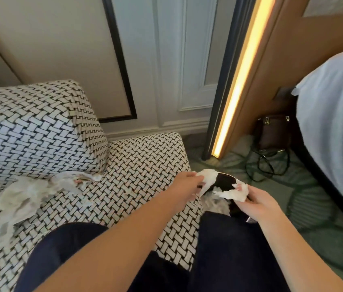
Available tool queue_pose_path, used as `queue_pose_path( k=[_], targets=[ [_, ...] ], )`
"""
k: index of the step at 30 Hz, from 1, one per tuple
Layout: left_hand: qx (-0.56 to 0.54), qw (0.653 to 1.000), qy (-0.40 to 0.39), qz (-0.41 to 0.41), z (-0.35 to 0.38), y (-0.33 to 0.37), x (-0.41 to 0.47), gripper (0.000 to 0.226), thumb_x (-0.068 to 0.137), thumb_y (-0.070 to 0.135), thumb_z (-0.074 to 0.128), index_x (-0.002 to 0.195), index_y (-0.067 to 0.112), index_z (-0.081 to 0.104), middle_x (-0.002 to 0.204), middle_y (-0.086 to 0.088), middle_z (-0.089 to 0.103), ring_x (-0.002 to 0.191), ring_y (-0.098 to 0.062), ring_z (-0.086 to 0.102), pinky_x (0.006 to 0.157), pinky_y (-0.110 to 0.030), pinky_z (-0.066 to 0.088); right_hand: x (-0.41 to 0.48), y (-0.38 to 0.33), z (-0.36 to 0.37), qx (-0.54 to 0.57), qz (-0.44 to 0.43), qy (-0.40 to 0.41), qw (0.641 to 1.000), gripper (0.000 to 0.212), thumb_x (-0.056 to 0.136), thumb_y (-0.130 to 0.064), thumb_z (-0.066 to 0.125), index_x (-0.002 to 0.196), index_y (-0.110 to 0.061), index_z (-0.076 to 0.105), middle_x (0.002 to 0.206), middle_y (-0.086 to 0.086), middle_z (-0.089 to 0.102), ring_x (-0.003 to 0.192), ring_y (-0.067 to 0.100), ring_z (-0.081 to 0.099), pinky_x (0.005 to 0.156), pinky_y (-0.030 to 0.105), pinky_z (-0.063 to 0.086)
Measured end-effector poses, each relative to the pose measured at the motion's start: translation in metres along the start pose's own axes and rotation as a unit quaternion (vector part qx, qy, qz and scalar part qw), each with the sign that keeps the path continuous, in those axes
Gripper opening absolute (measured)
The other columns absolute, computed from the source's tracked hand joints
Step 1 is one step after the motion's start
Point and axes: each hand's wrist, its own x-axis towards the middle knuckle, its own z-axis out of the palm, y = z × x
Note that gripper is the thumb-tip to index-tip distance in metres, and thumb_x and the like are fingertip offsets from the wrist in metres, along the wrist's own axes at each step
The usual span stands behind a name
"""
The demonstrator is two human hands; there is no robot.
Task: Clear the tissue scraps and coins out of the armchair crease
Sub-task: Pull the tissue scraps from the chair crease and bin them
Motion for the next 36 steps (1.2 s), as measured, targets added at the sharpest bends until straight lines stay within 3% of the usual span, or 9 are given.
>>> queue_pose_path(
  k=[5, 8, 9, 11, 13, 16, 20, 25, 36],
  targets=[
    [0.017, 0.999, -0.047, 0.013, 0.025, 0.004, 0.013, 0.035, 0.095, 0.023, 0.053, 0.129, 0.021, 0.048, 0.121, -0.004, 0.054, 0.101, -0.015, 0.054, 0.069, -0.021, 0.045, 0.044, -0.014, -0.024, 0.13, 0.009, 0.062, 0.99, 0.027, 0.095, -0.022, 0.053, 0.117, -0.008, 0.045, 0.095, 0.005, 0.056, 0.074, 0.012, 0.052, 0.058, 0.025, 0.049],
    [0.021, 0.998, -0.06, 0.017, 0.028, 0.003, 0.018, 0.033, 0.096, 0.025, 0.052, 0.129, 0.026, 0.051, 0.124, -0.002, 0.053, 0.101, -0.012, 0.053, 0.069, -0.02, 0.044, 0.051, -0.011, -0.037, 0.07, 0.074, -0.005, 0.995, 0.093, 0.018, -0.072, 0.082, 0.087, -0.017, 0.053, 0.075, 0.004, 0.067, 0.082, 0.011, 0.058, 0.087, 0.022, 0.046],
    [0.027, 0.998, -0.062, 0.018, 0.028, 0.002, 0.02, 0.033, 0.096, 0.026, 0.051, 0.129, 0.026, 0.051, 0.124, -0.001, 0.054, 0.103, -0.012, 0.053, 0.07, -0.02, 0.043, 0.049, -0.006, -0.036, 0.094, 0.12, -0.031, 0.988, 0.088, 0.017, -0.076, 0.08, 0.083, -0.024, 0.053, 0.082, 0.021, 0.062, 0.092, 0.021, 0.058, 0.099, 0.026, 0.038],
    [0.033, 0.998, -0.06, 0.015, 0.023, 0.001, 0.021, 0.032, 0.097, 0.026, 0.049, 0.129, 0.023, 0.052, 0.123, 0.0, 0.055, 0.104, -0.013, 0.053, 0.073, -0.022, 0.044, 0.052, -0.001, -0.034, 0.089, 0.146, -0.029, 0.985, 0.027, 0.08, -0.063, 0.059, 0.098, -0.043, 0.059, 0.118, 0.043, 0.043, 0.125, 0.042, 0.04, 0.112, 0.029, 0.021],
    [0.033, 0.998, -0.056, 0.017, 0.015, -0.001, 0.022, 0.031, 0.098, 0.027, 0.048, 0.128, 0.021, 0.052, 0.121, 0.001, 0.057, 0.104, -0.014, 0.054, 0.078, -0.025, 0.045, 0.059, -0.01, -0.031, 0.224, 0.081, 0.058, 0.969, 0.04, 0.102, -0.033, 0.032, 0.141, -0.03, 0.039, 0.15, 0.022, 0.029, 0.139, 0.038, 0.026, 0.106, 0.045, 0.033],
    [0.016, 0.999, -0.041, 0.018, -0.001, -0.002, 0.022, 0.033, 0.097, 0.029, 0.049, 0.129, 0.02, 0.053, 0.12, 0.001, 0.059, 0.109, -0.016, 0.055, 0.092, -0.033, 0.046, 0.056, -0.011, -0.023, 0.231, 0.004, 0.074, 0.97, 0.054, 0.102, -0.032, 0.03, 0.151, -0.014, 0.018, 0.156, 0.015, 0.019, 0.142, 0.042, 0.017, 0.099, 0.06, 0.036],
    [-0.032, 0.999, -0.024, 0.02, -0.023, -0.003, 0.017, 0.038, 0.094, 0.032, 0.055, 0.129, 0.019, 0.053, 0.119, 0.001, 0.061, 0.109, -0.018, 0.057, 0.098, -0.037, 0.046, 0.048, -0.007, -0.02, 0.155, 0.006, 0.058, 0.986, 0.056, 0.1, -0.036, 0.029, 0.152, -0.024, 0.011, 0.159, 0.013, 0.008, 0.142, 0.045, 0.01, 0.083, 0.073, 0.036],
    [-0.058, 0.997, -0.017, 0.039, -0.041, 0.0, -0.003, 0.034, 0.093, 0.029, 0.056, 0.126, 0.018, 0.056, 0.117, -0.001, 0.062, 0.109, -0.02, 0.057, 0.1, -0.039, 0.044, 0.011, -0.007, 0.007, 0.096, -0.013, 0.058, 0.994, 0.059, 0.103, -0.039, 0.021, 0.15, -0.006, 0.009, 0.157, 0.017, 0.011, 0.145, 0.033, 0.009, 0.118, 0.046, 0.012],
    [-0.107, 0.989, -0.019, 0.102, -0.098, 0.0, -0.07, 0.032, 0.09, 0.029, 0.059, 0.121, 0.018, 0.06, 0.111, 0.0, 0.066, 0.104, -0.019, 0.059, 0.095, -0.036, 0.046, -0.058, 0.035, 0.081, -0.007, -0.031, -0.033, 0.999, 0.046, 0.103, -0.029, 0.029, 0.142, -0.005, 0.036, 0.143, 0.009, 0.046, 0.133, 0.023, 0.042, 0.105, 0.034, 0.035]
  ],
)
